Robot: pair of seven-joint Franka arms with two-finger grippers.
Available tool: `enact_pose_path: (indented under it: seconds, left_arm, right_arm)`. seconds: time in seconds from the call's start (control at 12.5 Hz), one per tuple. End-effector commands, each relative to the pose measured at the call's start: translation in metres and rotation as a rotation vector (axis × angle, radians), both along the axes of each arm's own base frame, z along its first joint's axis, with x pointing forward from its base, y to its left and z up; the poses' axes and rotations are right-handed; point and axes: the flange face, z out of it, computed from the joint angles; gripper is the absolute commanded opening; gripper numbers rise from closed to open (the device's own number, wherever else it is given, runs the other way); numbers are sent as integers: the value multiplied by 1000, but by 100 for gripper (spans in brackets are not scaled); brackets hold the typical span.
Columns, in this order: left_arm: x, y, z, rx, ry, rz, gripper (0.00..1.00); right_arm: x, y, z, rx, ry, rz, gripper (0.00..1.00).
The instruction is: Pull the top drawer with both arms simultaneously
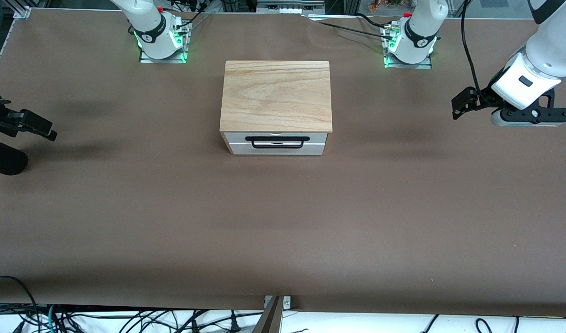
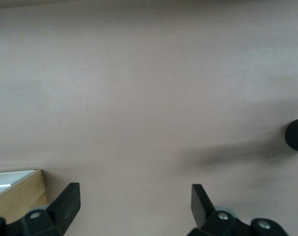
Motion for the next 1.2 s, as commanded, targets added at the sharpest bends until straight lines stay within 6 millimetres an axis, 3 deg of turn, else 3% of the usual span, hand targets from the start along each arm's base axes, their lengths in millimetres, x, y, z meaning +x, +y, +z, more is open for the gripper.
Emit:
enact_pose_path:
  seconds: [0.0, 0.72, 0.88, 1.04, 1.12]
  left_arm:
    - [4, -1, 7, 32, 2, 6, 100]
    - [4, 0, 7, 24, 5, 2, 100]
    - [6, -5, -2, 24, 26, -9, 100]
    - [1, -16, -8, 29, 70, -31, 100]
    - [0, -19, -9, 18, 81, -33, 100]
  right_arm:
    - [-1, -2, 4, -12, 6, 3, 100]
    - [-1, -2, 4, -14, 6, 4, 100]
    - [-1, 0, 4, -9, 5, 5, 100]
    - [17, 9, -41, -10, 82, 16, 100]
    - [20, 15, -52, -4, 100, 20, 100]
